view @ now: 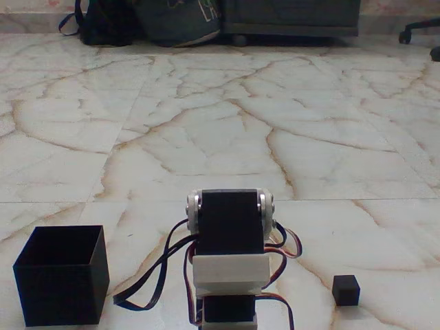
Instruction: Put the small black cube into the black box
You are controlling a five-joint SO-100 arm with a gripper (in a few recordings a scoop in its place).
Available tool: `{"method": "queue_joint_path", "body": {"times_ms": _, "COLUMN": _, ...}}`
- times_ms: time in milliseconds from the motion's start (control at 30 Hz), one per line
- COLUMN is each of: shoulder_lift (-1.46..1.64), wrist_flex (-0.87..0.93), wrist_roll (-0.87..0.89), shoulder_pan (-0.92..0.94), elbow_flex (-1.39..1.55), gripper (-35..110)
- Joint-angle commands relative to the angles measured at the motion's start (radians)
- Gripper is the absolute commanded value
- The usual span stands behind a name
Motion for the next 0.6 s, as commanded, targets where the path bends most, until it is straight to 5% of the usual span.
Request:
{"method": "queue_joint_path", "body": {"times_ms": 0, "shoulder_lift": 0.0, "wrist_flex": 0.0, "wrist_roll": 0.0, "shoulder_pan": 0.0, "elbow_flex": 0.0, "gripper": 4}}
{"method": "queue_joint_path", "body": {"times_ms": 567, "shoulder_lift": -0.008, "wrist_flex": -0.009, "wrist_roll": 0.005, "shoulder_pan": 0.003, "elbow_flex": 0.005, "gripper": 4}}
